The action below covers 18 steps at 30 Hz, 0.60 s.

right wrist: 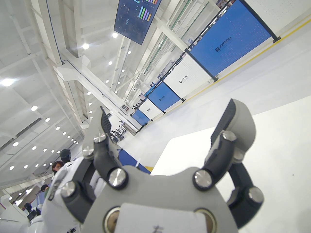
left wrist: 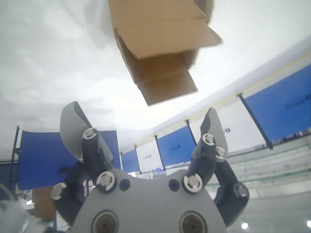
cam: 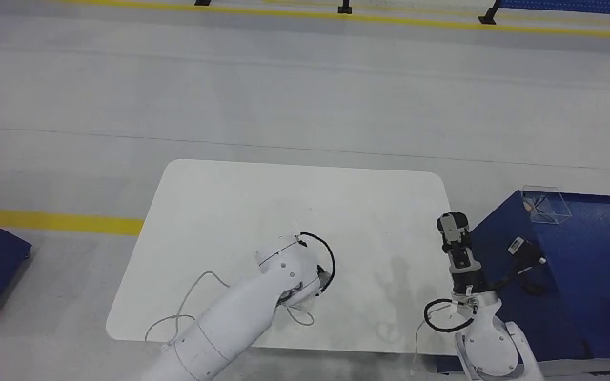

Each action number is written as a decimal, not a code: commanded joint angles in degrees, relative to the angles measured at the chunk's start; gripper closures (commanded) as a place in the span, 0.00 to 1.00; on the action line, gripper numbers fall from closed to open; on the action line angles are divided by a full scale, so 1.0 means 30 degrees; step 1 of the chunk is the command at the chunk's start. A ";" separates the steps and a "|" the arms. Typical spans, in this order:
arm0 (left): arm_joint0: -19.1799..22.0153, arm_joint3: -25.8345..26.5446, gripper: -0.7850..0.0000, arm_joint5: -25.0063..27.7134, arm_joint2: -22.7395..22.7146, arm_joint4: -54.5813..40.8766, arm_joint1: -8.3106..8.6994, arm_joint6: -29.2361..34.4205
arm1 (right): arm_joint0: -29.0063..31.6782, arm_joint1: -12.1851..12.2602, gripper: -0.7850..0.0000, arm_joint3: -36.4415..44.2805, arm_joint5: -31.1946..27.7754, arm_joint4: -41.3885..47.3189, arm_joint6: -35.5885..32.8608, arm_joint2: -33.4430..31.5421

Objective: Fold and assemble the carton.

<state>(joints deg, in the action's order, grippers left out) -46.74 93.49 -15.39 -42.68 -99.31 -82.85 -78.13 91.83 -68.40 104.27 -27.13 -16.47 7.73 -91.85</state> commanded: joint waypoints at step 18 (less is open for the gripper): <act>-0.4580 0.4566 0.00 -0.8358 -0.3235 0.5293 0.1923 0.6508 | 0.0000 0.0000 0.00 0.0000 0.0000 0.0000 0.0000 0.0000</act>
<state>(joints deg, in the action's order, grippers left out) -60.48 107.19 -40.43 -52.38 -83.44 -77.08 -58.68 91.83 -68.40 104.27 -27.13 -16.47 7.73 -91.85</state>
